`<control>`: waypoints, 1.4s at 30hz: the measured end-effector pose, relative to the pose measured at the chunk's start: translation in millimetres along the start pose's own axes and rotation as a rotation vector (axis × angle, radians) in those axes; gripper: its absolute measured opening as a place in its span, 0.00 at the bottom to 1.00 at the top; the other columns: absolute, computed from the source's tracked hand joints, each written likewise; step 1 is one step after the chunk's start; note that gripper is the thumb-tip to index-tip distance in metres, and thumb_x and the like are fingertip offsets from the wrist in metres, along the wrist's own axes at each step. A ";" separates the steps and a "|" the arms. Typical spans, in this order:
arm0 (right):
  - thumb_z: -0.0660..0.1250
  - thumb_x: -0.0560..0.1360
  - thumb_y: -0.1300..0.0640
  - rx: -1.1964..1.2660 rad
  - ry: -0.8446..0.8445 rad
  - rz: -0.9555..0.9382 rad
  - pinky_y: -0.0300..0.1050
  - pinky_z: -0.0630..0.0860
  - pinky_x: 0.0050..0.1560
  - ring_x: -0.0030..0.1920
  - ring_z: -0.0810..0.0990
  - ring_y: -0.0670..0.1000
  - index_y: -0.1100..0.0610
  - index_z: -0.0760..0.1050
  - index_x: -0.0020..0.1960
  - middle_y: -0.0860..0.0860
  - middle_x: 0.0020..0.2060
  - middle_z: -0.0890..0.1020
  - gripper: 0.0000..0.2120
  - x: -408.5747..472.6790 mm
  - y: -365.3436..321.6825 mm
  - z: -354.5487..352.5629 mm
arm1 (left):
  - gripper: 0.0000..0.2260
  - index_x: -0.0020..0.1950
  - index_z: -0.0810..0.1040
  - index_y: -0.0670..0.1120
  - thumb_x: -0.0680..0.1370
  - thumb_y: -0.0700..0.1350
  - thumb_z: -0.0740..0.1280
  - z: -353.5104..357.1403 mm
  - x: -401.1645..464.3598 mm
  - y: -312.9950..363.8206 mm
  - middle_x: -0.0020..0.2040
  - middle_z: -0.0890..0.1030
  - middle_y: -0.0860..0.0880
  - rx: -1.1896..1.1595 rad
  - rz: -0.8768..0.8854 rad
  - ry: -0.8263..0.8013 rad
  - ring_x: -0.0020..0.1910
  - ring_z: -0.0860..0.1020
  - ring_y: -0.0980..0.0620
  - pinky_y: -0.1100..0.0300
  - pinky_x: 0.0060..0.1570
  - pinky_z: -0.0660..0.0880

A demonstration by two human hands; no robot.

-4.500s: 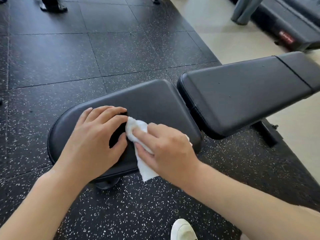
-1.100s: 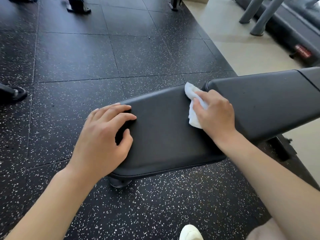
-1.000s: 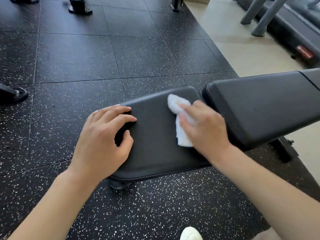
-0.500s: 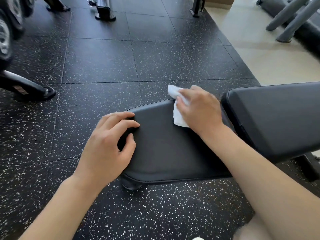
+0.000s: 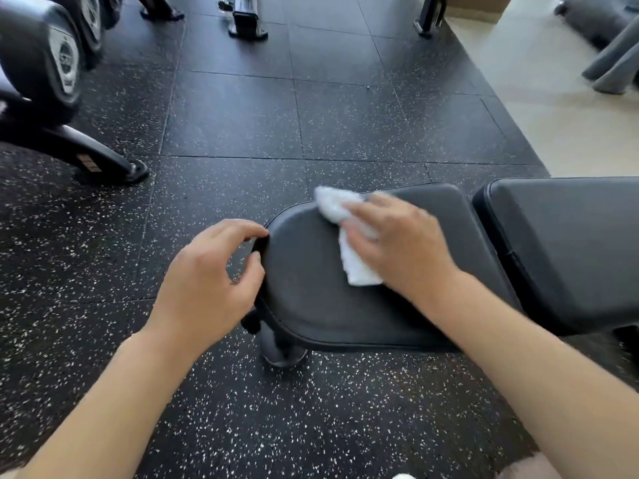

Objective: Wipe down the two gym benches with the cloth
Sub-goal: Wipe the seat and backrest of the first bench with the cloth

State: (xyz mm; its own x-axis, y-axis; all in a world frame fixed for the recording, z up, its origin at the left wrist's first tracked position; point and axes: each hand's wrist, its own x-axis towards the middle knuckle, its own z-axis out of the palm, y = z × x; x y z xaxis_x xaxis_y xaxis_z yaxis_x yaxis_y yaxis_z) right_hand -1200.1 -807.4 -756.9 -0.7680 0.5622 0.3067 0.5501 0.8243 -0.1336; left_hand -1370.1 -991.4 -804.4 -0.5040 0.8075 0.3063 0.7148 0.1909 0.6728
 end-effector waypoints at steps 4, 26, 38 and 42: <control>0.66 0.80 0.47 0.012 0.000 0.089 0.50 0.72 0.43 0.44 0.80 0.55 0.48 0.82 0.57 0.50 0.41 0.76 0.10 8.3 6.4 -0.7 | 0.14 0.64 0.81 0.48 0.79 0.40 0.69 -4.3 -6.7 -2.6 0.59 0.83 0.56 -0.008 0.006 -0.021 0.60 0.81 0.53 0.53 0.64 0.76; 0.68 0.77 0.52 0.041 -0.003 -0.253 0.49 0.74 0.34 0.36 0.78 0.55 0.53 0.82 0.48 0.51 0.37 0.77 0.06 -30.1 -72.0 4.5 | 0.19 0.69 0.79 0.48 0.78 0.39 0.72 -10.8 -14.8 -13.0 0.61 0.83 0.56 -0.029 -0.068 -0.076 0.60 0.81 0.55 0.52 0.63 0.77; 0.64 0.81 0.47 -0.008 0.028 0.175 0.52 0.73 0.47 0.46 0.80 0.58 0.50 0.82 0.60 0.52 0.45 0.78 0.12 18.0 33.4 -1.6 | 0.16 0.68 0.79 0.47 0.81 0.42 0.69 6.6 -6.3 15.3 0.71 0.76 0.54 -0.029 -0.016 -0.110 0.71 0.73 0.53 0.62 0.75 0.65; 0.64 0.80 0.49 -0.023 -0.024 0.002 0.52 0.76 0.43 0.44 0.80 0.56 0.51 0.82 0.55 0.51 0.44 0.79 0.10 -9.1 -12.8 -2.2 | 0.15 0.68 0.79 0.47 0.81 0.44 0.67 7.2 -5.0 14.5 0.71 0.75 0.54 -0.041 -0.019 -0.114 0.71 0.73 0.53 0.61 0.74 0.66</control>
State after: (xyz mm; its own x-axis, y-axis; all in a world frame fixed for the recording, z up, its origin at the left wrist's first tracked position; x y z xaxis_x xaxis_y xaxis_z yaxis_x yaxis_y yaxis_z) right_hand -1199.4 -823.2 -756.0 -0.7746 0.5653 0.2837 0.5585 0.8218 -0.1125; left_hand -1353.7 -988.7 -801.0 -0.4572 0.8625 0.2168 0.6840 0.1852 0.7056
